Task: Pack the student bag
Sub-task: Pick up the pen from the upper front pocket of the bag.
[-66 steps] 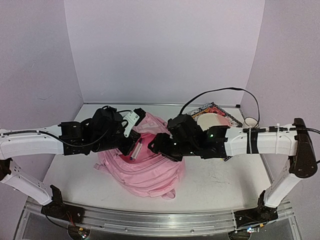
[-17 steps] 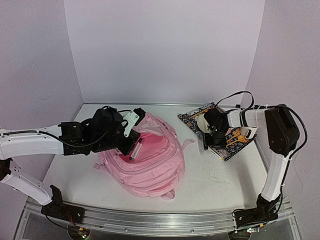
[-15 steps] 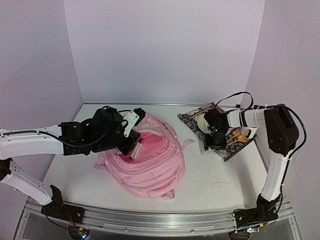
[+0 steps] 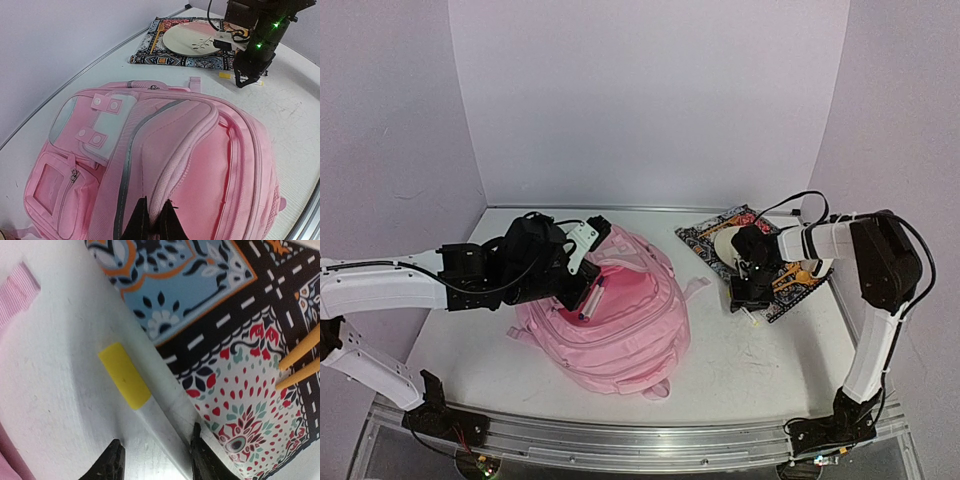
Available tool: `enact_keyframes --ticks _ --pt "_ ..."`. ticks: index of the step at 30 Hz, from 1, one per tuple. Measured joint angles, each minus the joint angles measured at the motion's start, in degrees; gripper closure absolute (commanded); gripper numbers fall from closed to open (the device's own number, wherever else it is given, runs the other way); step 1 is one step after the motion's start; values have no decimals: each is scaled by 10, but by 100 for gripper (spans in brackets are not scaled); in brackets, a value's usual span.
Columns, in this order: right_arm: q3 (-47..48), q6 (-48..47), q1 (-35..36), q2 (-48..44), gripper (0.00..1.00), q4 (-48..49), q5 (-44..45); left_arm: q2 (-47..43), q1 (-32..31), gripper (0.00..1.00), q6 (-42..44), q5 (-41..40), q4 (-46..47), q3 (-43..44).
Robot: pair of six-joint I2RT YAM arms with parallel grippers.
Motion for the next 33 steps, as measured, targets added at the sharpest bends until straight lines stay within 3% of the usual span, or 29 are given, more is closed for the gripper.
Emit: enact_keyframes --ticks 13,22,33 --pt "4 13 20 1 72 -35 9 0 0 100 0 0 0 0" --pt "56 3 27 38 73 -85 19 0 0 100 0 0 0 0" --pt "90 2 28 58 100 -94 14 0 0 100 0 0 0 0"
